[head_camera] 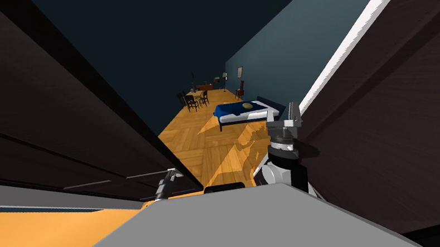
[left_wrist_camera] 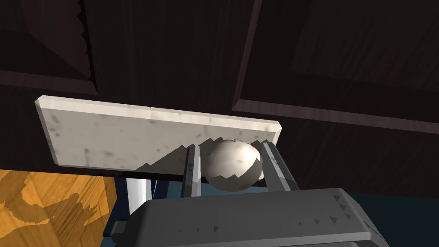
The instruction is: Pull the door open
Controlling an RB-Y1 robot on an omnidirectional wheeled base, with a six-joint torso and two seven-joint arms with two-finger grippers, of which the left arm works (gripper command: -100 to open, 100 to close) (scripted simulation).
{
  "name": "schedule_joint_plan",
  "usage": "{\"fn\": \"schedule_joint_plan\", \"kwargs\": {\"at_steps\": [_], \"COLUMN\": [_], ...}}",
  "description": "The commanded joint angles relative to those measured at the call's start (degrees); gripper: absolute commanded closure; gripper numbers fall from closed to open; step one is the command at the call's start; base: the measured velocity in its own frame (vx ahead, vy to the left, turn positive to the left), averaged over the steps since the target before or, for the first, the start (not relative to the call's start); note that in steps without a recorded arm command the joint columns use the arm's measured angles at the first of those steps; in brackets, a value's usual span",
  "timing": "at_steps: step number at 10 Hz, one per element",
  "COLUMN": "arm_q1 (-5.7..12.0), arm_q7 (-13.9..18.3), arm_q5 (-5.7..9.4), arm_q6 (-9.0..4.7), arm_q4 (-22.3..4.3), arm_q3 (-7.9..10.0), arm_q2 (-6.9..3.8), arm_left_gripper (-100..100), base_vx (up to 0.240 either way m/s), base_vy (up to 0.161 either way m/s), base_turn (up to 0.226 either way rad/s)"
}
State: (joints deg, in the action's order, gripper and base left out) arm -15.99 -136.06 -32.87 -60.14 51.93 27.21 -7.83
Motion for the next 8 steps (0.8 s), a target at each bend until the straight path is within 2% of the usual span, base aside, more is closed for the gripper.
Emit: {"fn": "schedule_joint_plan", "kwargs": {"at_steps": [1, 8], "arm_q1": [0.14, 0.59], "arm_q7": [2.5, 12.9], "arm_q5": [0.56, 2.98], "arm_q6": [0.04, 1.08], "arm_q4": [0.0, -0.1], "arm_q3": [-0.18, -1.00], "arm_q2": [-0.02, -0.12], "arm_left_gripper": [100, 100], "base_vx": [-0.035, -0.039], "base_vy": [0.012, 0.013], "base_turn": [-0.053, -0.049]}}
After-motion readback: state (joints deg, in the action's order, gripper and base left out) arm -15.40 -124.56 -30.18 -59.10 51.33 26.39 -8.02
